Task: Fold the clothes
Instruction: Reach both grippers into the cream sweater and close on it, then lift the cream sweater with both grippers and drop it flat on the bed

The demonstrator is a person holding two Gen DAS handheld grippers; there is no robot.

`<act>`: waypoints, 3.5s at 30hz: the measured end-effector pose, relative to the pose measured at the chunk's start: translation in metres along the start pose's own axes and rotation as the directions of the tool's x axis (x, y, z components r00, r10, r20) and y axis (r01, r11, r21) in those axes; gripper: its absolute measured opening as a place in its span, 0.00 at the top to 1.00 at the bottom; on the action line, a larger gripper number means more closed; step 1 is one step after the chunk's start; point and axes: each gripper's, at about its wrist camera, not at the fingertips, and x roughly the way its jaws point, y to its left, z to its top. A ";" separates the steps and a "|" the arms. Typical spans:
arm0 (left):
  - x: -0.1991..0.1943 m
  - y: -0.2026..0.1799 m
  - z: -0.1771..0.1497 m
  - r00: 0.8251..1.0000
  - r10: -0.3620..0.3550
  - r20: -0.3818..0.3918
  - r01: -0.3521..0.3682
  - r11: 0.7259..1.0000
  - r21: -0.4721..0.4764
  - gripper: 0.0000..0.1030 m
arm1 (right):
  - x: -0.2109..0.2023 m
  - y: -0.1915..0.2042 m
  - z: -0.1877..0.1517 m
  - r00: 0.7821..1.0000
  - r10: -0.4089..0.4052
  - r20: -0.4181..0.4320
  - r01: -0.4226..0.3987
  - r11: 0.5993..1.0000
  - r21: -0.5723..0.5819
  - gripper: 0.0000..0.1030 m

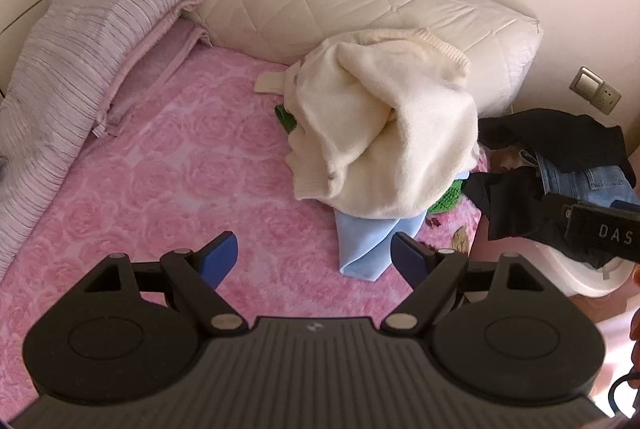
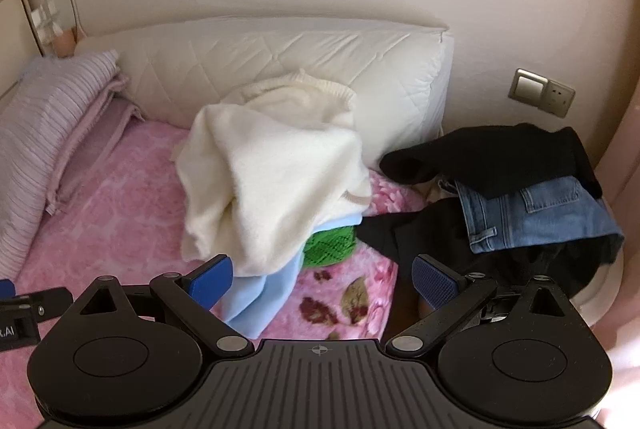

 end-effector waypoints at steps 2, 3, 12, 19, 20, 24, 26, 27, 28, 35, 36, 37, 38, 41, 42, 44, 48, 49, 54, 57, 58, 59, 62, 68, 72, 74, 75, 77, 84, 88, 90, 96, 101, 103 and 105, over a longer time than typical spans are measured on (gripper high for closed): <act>0.012 -0.005 0.009 1.000 -0.008 -0.015 0.008 1.000 -0.004 0.21 | 0.012 -0.007 0.008 1.000 -0.002 -0.023 0.002 1.000 0.000 0.03; 0.017 -0.007 0.013 1.000 -0.016 -0.022 0.016 1.000 -0.007 0.21 | 0.017 -0.011 0.012 1.000 -0.002 -0.030 0.002 1.000 0.003 0.03; 0.069 -0.033 0.056 0.996 -0.061 -0.070 0.061 0.998 -0.006 0.21 | 0.063 -0.036 0.052 0.998 0.036 -0.057 -0.035 0.999 0.015 0.03; 0.111 -0.045 0.085 0.989 -0.093 -0.114 0.090 0.996 -0.024 0.21 | 0.110 -0.048 0.078 0.993 0.070 -0.096 -0.067 0.997 0.036 0.04; 0.117 -0.047 0.089 0.988 -0.101 -0.116 0.099 0.995 -0.026 0.21 | 0.118 -0.051 0.081 0.992 0.077 -0.102 -0.073 0.996 0.045 0.04; 0.145 -0.050 0.107 0.979 -0.151 -0.135 0.142 0.987 -0.072 0.21 | 0.153 -0.065 0.093 0.986 0.115 -0.123 -0.100 0.988 0.120 0.05; 0.162 -0.050 0.116 0.973 -0.176 -0.148 0.161 0.981 -0.109 0.21 | 0.172 -0.071 0.099 0.982 0.125 -0.139 -0.103 0.982 0.156 0.05; 0.170 -0.050 0.121 0.970 -0.189 -0.154 0.170 0.977 -0.128 0.21 | 0.181 -0.074 0.102 0.981 0.129 -0.148 -0.103 0.980 0.172 0.05; 0.178 -0.049 0.125 0.966 -0.202 -0.160 0.179 0.973 -0.147 0.21 | 0.190 -0.078 0.105 0.978 0.136 -0.155 -0.106 0.976 0.190 0.05; 0.233 -0.035 0.158 0.955 -0.252 -0.158 0.199 0.936 -0.291 0.21 | 0.245 -0.099 0.124 0.965 0.202 -0.166 -0.130 0.922 0.365 0.05; 0.240 -0.032 0.163 0.954 -0.258 -0.154 0.200 0.928 -0.313 0.21 | 0.252 -0.102 0.126 0.965 0.211 -0.158 -0.133 0.907 0.400 0.05; 0.248 -0.029 0.168 0.953 -0.262 -0.151 0.200 0.921 -0.335 0.21 | 0.260 -0.106 0.128 0.964 0.219 -0.149 -0.135 0.891 0.434 0.05; 0.256 -0.027 0.173 0.952 -0.267 -0.147 0.202 0.913 -0.354 0.21 | 0.268 -0.111 0.129 0.965 0.225 -0.137 -0.135 0.869 0.475 0.05; 0.280 -0.021 0.187 0.947 -0.291 -0.136 0.213 0.885 -0.413 0.21 | 0.293 -0.123 0.129 0.966 0.227 -0.125 -0.118 0.814 0.568 0.05; 0.287 -0.019 0.191 0.946 -0.296 -0.133 0.214 0.876 -0.432 0.21 | 0.301 -0.128 0.129 0.966 0.225 -0.125 -0.108 0.796 0.596 0.05; 0.303 -0.016 0.194 0.940 -0.313 -0.136 0.214 0.851 -0.480 0.21 | 0.317 -0.134 0.126 0.965 0.229 -0.129 -0.095 0.760 0.643 0.05; 0.334 -0.011 0.194 0.923 -0.358 -0.140 0.219 0.789 -0.574 0.22 | 0.342 -0.139 0.120 0.947 0.286 -0.147 -0.102 0.700 0.707 0.05; 0.338 -0.010 0.192 0.922 -0.364 -0.135 0.221 0.779 -0.587 0.23 | 0.346 -0.138 0.120 0.941 0.301 -0.153 -0.105 0.693 0.714 0.05; 0.335 -0.008 0.192 0.919 -0.388 -0.066 0.288 0.778 -0.559 0.97 | 0.336 -0.111 0.140 0.943 0.297 -0.150 -0.167 0.812 0.559 0.92; 0.314 -0.004 0.195 0.924 -0.382 0.000 0.327 0.791 -0.518 0.98 | 0.315 -0.090 0.156 0.962 0.245 -0.121 -0.175 0.891 0.419 0.93; 0.305 -0.001 0.195 0.927 -0.375 0.026 0.337 0.797 -0.501 0.98 | 0.305 -0.084 0.159 0.968 0.234 -0.090 -0.184 0.906 0.380 0.93; 0.292 0.002 0.194 0.930 -0.363 0.052 0.342 0.807 -0.482 0.98 | 0.293 -0.077 0.164 0.971 0.231 -0.056 -0.198 0.917 0.345 0.94; 0.253 0.014 0.187 0.941 -0.316 0.122 0.337 0.833 -0.438 0.98 | 0.253 -0.053 0.174 0.964 0.262 0.039 -0.263 0.932 0.248 0.94; 0.157 0.063 0.145 0.942 -0.186 0.279 0.305 0.820 -0.484 0.98 | 0.171 0.003 0.185 0.871 0.448 0.200 -0.463 0.886 0.032 0.94; 0.081 0.097 0.100 0.929 -0.056 0.365 0.259 0.804 -0.535 0.98 | 0.120 0.049 0.182 0.768 0.602 0.221 -0.598 0.796 -0.090 0.94; 0.039 0.113 0.068 0.917 0.023 0.399 0.228 0.789 -0.571 0.99 | 0.095 0.077 0.174 0.705 0.678 0.210 -0.664 0.734 -0.144 0.94; 0.015 0.122 0.048 0.905 0.065 0.420 0.220 0.775 -0.593 0.99 | 0.082 0.094 0.169 0.670 0.716 0.197 -0.696 0.698 -0.171 0.94; -0.033 0.136 0.009 0.876 0.153 0.457 0.197 0.751 -0.630 0.99 | 0.056 0.124 0.159 0.600 0.781 0.171 -0.750 0.624 -0.219 0.94; -0.232 0.155 -0.123 0.703 0.509 0.496 0.016 0.686 -0.728 0.99 | -0.034 0.253 0.100 0.309 0.951 0.025 -0.907 0.302 -0.293 0.94; -0.317 0.143 -0.168 0.602 0.637 0.482 -0.096 0.657 -0.748 0.99 | -0.081 0.320 0.057 0.198 0.978 -0.063 -0.952 0.176 -0.251 0.94; -0.335 0.141 -0.179 0.589 0.660 0.466 -0.152 0.658 -0.738 0.98 | -0.088 0.354 0.033 0.211 0.967 -0.147 -0.965 0.181 -0.191 0.93; -0.276 0.176 -0.246 0.814 0.578 0.061 -0.281 0.483 -0.829 0.85 | -0.078 0.400 -0.066 0.491 0.749 -0.445 -0.868 0.375 -0.326 0.56; -0.256 0.146 -0.354 0.853 0.486 -0.192 -0.372 0.307 -0.876 0.85 | -0.085 0.345 -0.145 0.575 0.600 -0.556 -0.811 0.328 -0.485 0.53; -0.258 0.130 -0.386 0.839 0.467 -0.278 -0.430 0.258 -0.865 0.85 | -0.086 0.320 -0.177 0.618 0.521 -0.589 -0.776 0.283 -0.564 0.53; -0.262 0.110 -0.407 0.821 0.461 -0.338 -0.472 0.213 -0.855 0.85 | -0.091 0.285 -0.209 0.621 0.457 -0.636 -0.777 0.255 -0.575 0.53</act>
